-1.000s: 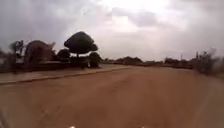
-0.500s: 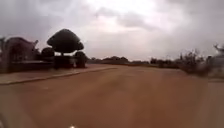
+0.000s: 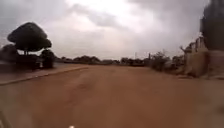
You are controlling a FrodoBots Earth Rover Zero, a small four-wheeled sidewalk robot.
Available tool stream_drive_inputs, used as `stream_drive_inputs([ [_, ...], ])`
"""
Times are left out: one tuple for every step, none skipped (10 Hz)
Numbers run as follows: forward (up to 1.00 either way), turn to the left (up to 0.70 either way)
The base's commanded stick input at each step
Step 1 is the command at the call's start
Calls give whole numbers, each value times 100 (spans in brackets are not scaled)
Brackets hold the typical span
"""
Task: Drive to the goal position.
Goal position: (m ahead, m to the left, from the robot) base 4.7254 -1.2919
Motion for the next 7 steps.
stream_drive_inputs([
  [50, 0],
  [50, 0],
  [50, 0],
  [50, 0],
  [50, 0],
  [50, 0],
  [50, 0],
])
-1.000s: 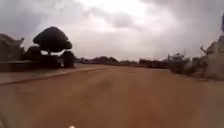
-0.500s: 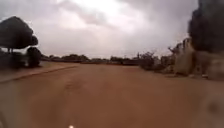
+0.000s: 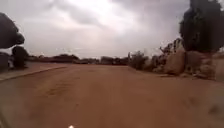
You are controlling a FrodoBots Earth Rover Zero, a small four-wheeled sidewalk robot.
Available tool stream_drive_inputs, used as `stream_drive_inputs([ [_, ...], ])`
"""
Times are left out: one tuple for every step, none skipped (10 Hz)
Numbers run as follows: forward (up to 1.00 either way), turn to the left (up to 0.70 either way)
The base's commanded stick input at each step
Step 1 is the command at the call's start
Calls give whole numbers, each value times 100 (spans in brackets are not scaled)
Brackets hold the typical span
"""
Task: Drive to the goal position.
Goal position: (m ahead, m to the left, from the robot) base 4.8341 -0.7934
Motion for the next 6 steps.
stream_drive_inputs([
  [50, 0],
  [50, 0],
  [50, 0],
  [50, 0],
  [50, 0],
  [50, 0],
])
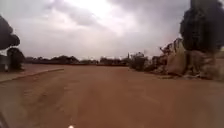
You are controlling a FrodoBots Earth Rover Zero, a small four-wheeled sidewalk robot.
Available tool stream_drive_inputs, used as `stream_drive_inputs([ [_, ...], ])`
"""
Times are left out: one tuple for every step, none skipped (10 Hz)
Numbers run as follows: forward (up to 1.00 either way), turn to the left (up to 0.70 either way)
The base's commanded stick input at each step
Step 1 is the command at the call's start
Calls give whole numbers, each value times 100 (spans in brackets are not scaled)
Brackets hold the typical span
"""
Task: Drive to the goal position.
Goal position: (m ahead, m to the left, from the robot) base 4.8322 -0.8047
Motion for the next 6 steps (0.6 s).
stream_drive_inputs([
  [50, -8],
  [50, -42],
  [50, -47],
  [50, -36],
  [50, 0],
  [50, 0],
])
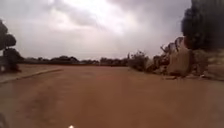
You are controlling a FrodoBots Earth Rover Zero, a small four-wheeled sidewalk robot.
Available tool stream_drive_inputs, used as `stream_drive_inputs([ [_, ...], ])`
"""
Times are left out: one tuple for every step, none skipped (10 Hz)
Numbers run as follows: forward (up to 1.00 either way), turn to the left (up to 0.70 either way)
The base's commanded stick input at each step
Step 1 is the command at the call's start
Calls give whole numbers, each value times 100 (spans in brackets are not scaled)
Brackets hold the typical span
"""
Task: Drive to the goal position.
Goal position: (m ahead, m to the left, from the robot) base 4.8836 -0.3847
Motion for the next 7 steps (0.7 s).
stream_drive_inputs([
  [50, 0],
  [50, 0],
  [50, 0],
  [50, 0],
  [50, 0],
  [50, 0],
  [50, 0],
])
